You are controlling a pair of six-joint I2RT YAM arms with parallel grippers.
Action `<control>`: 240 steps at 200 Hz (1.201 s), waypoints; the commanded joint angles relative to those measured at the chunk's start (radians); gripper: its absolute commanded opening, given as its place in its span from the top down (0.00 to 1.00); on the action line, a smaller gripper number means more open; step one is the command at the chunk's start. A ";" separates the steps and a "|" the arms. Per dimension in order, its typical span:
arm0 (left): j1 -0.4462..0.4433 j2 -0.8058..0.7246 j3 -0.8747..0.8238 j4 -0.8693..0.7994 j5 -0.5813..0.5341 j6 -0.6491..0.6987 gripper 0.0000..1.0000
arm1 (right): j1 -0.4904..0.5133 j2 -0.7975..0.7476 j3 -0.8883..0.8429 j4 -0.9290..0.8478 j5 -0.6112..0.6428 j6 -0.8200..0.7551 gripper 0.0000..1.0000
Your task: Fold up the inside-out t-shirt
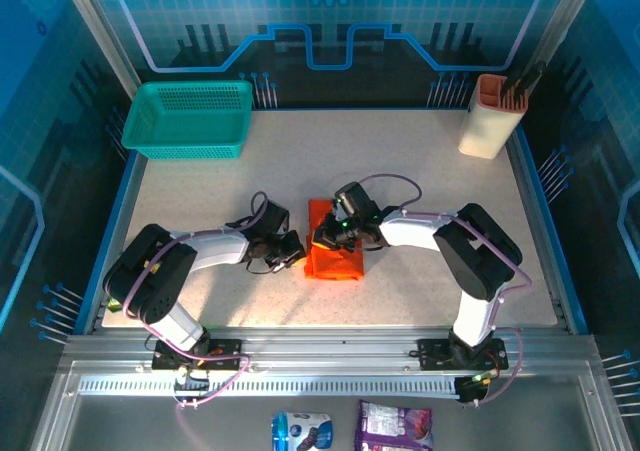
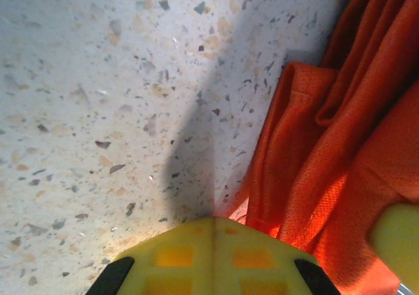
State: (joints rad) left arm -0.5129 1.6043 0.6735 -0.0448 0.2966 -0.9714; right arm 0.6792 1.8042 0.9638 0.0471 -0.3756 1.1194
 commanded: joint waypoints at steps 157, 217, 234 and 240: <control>-0.015 -0.177 0.042 -0.257 -0.067 0.070 0.92 | -0.092 -0.140 0.037 -0.080 0.071 -0.064 0.73; -0.124 -0.151 0.204 -0.293 0.004 0.068 0.92 | -0.161 0.073 0.279 -0.124 -0.207 -0.255 0.73; -0.166 -0.099 0.238 -0.290 0.000 0.067 0.92 | -0.166 0.137 0.330 -0.107 -0.264 -0.259 0.73; -0.178 -0.082 0.237 -0.285 -0.002 0.062 0.93 | -0.167 0.159 0.339 -0.096 -0.280 -0.254 0.73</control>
State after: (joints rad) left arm -0.6445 1.4586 0.8726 -0.2939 0.2710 -0.9169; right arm 0.5194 1.8801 1.2518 -0.0341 -0.5259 0.9173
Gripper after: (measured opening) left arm 0.078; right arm 0.267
